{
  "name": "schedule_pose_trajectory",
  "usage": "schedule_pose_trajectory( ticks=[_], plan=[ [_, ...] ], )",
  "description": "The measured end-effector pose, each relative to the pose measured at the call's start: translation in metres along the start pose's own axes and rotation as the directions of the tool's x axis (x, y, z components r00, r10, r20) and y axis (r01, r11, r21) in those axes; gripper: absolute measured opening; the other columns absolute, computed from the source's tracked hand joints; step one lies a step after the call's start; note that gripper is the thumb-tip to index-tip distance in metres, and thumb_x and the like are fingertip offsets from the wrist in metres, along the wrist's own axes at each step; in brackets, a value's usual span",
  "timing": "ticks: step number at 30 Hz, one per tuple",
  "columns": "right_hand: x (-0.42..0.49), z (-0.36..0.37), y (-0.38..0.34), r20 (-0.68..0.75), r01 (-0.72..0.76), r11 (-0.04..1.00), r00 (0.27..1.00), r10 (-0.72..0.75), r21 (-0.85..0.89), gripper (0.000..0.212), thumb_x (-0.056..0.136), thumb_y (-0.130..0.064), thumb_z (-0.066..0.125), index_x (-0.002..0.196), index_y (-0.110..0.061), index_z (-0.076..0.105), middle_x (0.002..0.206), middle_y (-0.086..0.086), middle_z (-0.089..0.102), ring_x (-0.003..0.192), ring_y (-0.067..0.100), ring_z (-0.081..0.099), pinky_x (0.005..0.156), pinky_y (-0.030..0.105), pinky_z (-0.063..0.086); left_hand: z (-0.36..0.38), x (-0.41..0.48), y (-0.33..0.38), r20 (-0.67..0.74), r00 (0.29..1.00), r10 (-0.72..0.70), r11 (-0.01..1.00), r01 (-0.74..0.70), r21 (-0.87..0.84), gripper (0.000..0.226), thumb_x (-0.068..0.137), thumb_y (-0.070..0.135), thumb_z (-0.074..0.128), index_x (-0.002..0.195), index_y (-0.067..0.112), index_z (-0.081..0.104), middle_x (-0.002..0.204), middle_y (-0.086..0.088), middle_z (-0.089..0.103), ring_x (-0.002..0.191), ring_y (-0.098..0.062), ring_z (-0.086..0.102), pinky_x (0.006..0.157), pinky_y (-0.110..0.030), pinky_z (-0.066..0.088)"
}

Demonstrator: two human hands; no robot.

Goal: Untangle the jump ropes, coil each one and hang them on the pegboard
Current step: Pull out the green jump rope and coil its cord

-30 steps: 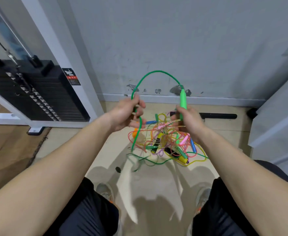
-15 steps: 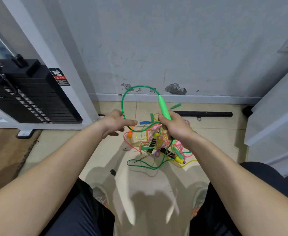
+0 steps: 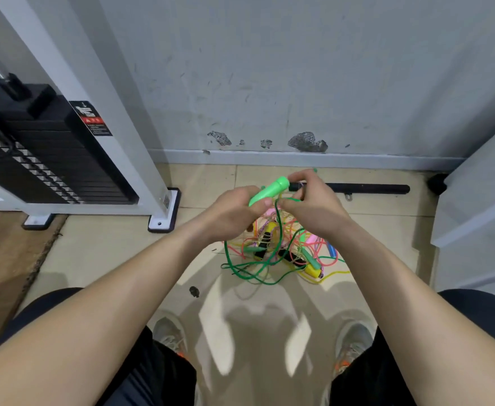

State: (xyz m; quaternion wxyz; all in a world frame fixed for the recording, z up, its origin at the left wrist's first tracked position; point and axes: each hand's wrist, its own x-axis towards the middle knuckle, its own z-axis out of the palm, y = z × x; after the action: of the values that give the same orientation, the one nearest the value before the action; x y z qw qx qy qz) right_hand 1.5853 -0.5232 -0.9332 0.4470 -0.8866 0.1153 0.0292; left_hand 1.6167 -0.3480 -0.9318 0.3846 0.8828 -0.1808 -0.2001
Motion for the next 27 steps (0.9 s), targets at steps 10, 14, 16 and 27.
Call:
schedule_pose_trajectory(
  ticks=[10,14,16,27],
  plan=[
    [-0.019,0.003,-0.018,0.321,-0.154,0.859,0.947,-0.013,0.488,0.030,0.102,-0.028,0.040,0.104,-0.018,0.068,0.082,0.016,0.072,0.078,0.030,0.068,0.088,0.038,0.055,-0.017,0.000,0.008,0.110,0.989,-0.101,0.470,0.145,-0.871,0.051,0.106,0.037,0.038,0.135,-0.004,0.047,0.125,-0.005,0.069,0.115,-0.021,0.067,0.072,-0.025,0.060],
    [-0.017,0.004,-0.012,0.167,-0.043,0.942,0.986,-0.014,0.334,0.018,0.099,-0.030,0.055,0.096,-0.018,0.068,0.062,0.000,0.049,0.062,0.017,0.041,0.059,0.029,0.034,-0.017,0.007,-0.005,-0.123,0.913,-0.390,0.552,0.125,-0.825,0.041,0.094,0.029,0.066,0.126,0.007,0.051,0.114,-0.002,0.070,0.102,-0.019,0.067,0.080,-0.030,0.058],
    [-0.016,0.003,-0.007,0.149,0.018,0.967,0.987,-0.058,0.255,0.012,0.097,-0.023,0.060,0.092,-0.020,0.070,0.058,-0.006,0.046,0.060,0.013,0.039,0.058,0.027,0.031,-0.016,0.009,-0.014,-0.344,0.819,-0.460,0.792,0.203,-0.575,0.076,0.082,0.029,0.080,0.140,0.011,0.034,0.128,-0.004,0.053,0.115,-0.022,0.055,0.099,-0.035,0.048],
    [-0.016,0.018,-0.002,0.084,0.102,0.966,0.989,-0.125,0.237,0.026,0.079,-0.017,0.074,0.084,-0.017,0.049,0.057,-0.015,0.056,0.050,0.001,0.046,0.052,0.021,0.037,0.009,-0.003,0.009,0.140,0.990,-0.032,0.973,0.062,-0.221,0.067,0.078,0.077,0.052,0.079,0.011,0.057,0.062,0.005,0.041,0.063,-0.017,0.038,0.059,-0.033,0.030]
  ],
)
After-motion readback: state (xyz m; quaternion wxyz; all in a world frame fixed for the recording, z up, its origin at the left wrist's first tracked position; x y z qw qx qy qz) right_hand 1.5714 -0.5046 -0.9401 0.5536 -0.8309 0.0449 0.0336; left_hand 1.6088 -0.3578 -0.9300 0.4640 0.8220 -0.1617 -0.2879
